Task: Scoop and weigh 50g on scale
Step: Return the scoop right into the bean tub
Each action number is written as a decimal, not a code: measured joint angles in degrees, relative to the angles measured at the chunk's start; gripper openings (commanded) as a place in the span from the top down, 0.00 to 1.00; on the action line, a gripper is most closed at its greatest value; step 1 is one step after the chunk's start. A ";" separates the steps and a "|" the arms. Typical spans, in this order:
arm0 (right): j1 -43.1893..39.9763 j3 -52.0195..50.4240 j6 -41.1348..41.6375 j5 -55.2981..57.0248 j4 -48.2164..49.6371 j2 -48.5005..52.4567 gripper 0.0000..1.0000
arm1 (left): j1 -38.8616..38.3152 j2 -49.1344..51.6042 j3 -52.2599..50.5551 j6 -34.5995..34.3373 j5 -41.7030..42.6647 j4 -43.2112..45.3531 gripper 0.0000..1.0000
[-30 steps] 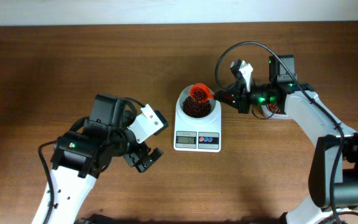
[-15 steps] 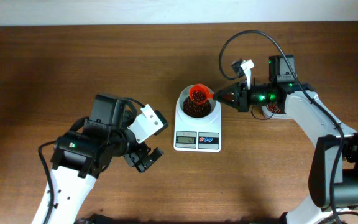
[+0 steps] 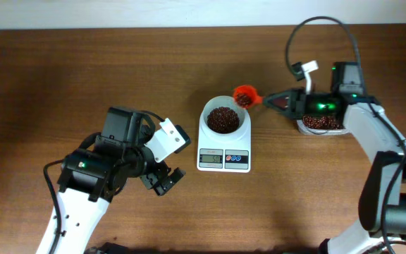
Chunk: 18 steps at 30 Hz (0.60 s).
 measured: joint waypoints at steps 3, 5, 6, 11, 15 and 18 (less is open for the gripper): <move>-2.95 0.00 0.42 -0.83 -0.70 0.00 0.96 | 0.00 0.00 0.00 0.00 0.02 0.00 0.01; -5.64 0.00 0.63 -1.25 -1.77 0.00 0.96 | 0.00 0.00 0.00 0.00 0.02 0.00 0.01; -6.99 0.00 0.68 -1.22 -2.56 0.00 0.96 | 0.00 0.00 0.00 0.00 0.00 0.00 0.01; -13.09 0.00 0.13 -0.42 -8.00 0.00 0.96 | 0.00 0.00 0.00 0.00 0.00 0.00 0.01; -17.00 0.00 -4.37 0.52 -16.02 0.00 0.96 | 0.00 0.00 0.00 0.00 0.02 0.02 0.01; -19.23 -0.07 -8.46 3.13 -21.53 0.00 0.96 | 0.00 0.00 0.00 0.00 0.00 -0.04 0.01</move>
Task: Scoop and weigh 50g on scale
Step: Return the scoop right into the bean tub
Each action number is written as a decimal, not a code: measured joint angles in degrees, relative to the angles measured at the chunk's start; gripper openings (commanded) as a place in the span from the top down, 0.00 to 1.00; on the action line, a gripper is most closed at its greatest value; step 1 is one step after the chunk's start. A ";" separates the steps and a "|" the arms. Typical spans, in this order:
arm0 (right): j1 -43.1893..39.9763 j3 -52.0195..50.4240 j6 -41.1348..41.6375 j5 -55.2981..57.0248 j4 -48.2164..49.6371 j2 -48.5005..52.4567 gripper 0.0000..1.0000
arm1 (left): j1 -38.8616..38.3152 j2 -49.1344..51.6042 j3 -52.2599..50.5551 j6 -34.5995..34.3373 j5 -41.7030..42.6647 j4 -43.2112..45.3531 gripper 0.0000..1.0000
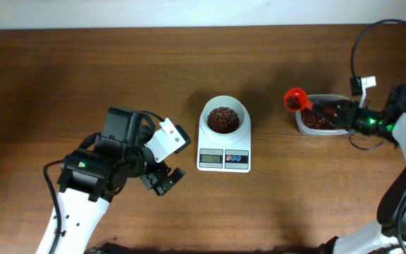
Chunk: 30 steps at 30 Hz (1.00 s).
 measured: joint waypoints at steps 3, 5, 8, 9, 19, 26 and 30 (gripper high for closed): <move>-2.05 0.00 -4.35 2.73 -5.05 0.00 0.96 | 0.00 0.00 0.00 0.00 0.00 -0.04 0.01; -3.80 -0.02 -7.26 3.61 -7.06 0.02 0.96 | 0.00 0.00 0.00 0.00 0.02 -0.11 0.01; -6.36 -0.02 -9.35 4.72 -7.43 0.00 0.96 | 0.00 0.00 0.00 0.00 0.02 -0.09 0.01; -6.86 -0.02 -9.75 5.14 -7.43 0.00 0.96 | 0.00 0.00 0.00 0.00 0.02 -0.09 0.01; -8.46 -0.09 -15.17 13.88 -2.86 -0.74 0.96 | 0.00 0.00 0.00 0.00 0.02 -0.11 0.01; -7.61 -0.09 -16.02 20.09 -0.50 -4.85 0.96 | 0.00 0.00 0.00 0.00 0.02 -0.09 0.01; -3.30 -0.09 -15.04 26.43 1.81 -4.94 0.96 | 0.00 0.00 0.00 0.00 0.02 -0.11 0.01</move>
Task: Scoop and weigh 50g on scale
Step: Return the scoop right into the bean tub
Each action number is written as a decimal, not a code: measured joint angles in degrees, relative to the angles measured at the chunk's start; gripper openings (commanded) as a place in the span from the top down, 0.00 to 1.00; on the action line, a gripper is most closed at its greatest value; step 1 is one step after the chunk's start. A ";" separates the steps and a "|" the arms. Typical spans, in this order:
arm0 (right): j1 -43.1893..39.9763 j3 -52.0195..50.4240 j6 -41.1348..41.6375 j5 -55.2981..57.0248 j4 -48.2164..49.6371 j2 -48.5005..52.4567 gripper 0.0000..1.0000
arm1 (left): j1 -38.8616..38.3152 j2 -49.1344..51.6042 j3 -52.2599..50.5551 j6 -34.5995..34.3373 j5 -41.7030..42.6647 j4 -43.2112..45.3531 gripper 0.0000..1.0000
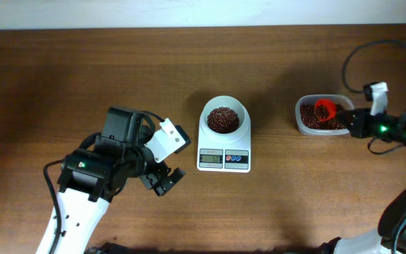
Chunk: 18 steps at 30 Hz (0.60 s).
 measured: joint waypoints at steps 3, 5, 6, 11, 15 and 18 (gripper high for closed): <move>3.17 0.00 0.98 5.31 0.33 -0.46 0.96 | -0.02 0.00 0.00 0.00 0.00 0.02 0.01; 5.73 0.02 1.81 9.44 0.31 -1.53 0.96 | 0.00 0.00 0.00 0.00 0.00 0.02 0.01; 6.95 0.09 2.34 11.85 0.28 -2.54 0.96 | 0.00 0.00 0.00 0.00 0.00 0.02 0.01; 9.20 0.61 4.55 19.96 0.02 -8.37 0.96 | -0.02 0.00 0.00 0.00 0.00 0.02 0.01; 9.25 0.87 5.07 26.62 -0.92 -15.32 0.96 | 0.00 0.00 0.00 0.00 0.00 0.00 0.01; 9.29 0.98 5.22 29.09 -1.11 -18.62 0.96 | 0.00 0.00 0.00 0.00 0.00 0.02 0.01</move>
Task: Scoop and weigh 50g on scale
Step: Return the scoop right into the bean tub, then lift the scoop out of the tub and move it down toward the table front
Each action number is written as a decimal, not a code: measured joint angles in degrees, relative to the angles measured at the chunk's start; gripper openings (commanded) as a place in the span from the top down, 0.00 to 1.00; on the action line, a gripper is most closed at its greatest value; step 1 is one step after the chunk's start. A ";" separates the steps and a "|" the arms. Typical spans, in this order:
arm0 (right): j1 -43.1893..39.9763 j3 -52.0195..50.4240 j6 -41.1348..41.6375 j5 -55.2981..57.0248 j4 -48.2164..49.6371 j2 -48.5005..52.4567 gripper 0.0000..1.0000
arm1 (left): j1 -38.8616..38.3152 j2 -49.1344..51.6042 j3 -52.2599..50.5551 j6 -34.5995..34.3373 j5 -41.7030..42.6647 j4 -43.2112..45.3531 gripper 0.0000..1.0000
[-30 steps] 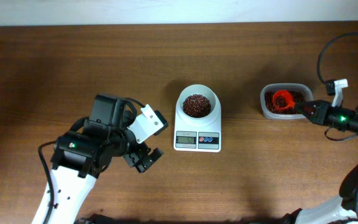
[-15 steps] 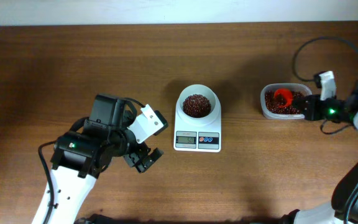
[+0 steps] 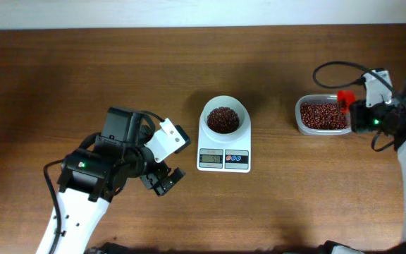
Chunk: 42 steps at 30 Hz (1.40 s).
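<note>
A white scale (image 3: pixel 224 156) sits mid-table, carrying a white bowl (image 3: pixel 223 118) with brown beans in it. To the right stands a clear container (image 3: pixel 321 116) full of beans. Only a small red part of the scoop (image 3: pixel 344 97) shows, at the container's far right rim. My right gripper (image 3: pixel 354 111) is shut on the scoop, with its wrist just right of the container. My left gripper (image 3: pixel 163 179) rests low on the table left of the scale, open, with nothing between its fingers.
A black cable (image 3: pixel 337 67) loops from the right arm above the container. The left arm's white body (image 3: pixel 83 190) takes up the front left. The table's far edge meets a white wall (image 3: pixel 189 13).
The red scoop's cup lay among the beans in the middle of the container. Now just a red bit shows at its right rim, and the right wrist has turned and shifted slightly up. The left arm has not moved.
The right gripper held the red scoop at the right rim of the bowl on the scale. Then the scoop was at the bean container's left rim, then down among the beans. Now it is at the container's right rim. The left arm stayed still throughout.
</note>
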 measured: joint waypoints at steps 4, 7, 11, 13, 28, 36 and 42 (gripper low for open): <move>1.07 0.26 0.02 2.40 -0.31 -0.76 0.96 | 0.00 0.00 0.00 0.00 0.00 -0.02 0.01; 4.37 0.26 -0.02 6.38 -0.39 -0.76 0.96 | 0.00 0.00 0.00 0.00 0.00 -0.02 0.01; 9.57 0.26 0.02 12.72 -0.37 -0.76 0.96 | 0.00 0.00 0.00 0.00 0.00 0.00 0.01; 11.13 0.26 0.68 15.96 -0.35 -0.76 0.96 | 0.00 0.00 0.00 0.00 0.00 -0.02 0.01; 11.87 0.26 11.45 20.59 0.09 -1.09 0.96 | 0.00 0.00 0.00 0.00 0.00 0.00 0.01; 11.39 0.26 17.03 3.98 -6.58 -5.35 0.96 | 0.00 0.00 0.00 0.00 0.00 0.00 0.01; 2.56 0.39 18.18 -8.35 -19.98 -10.03 0.96 | 0.00 0.00 0.00 0.00 0.00 0.02 0.01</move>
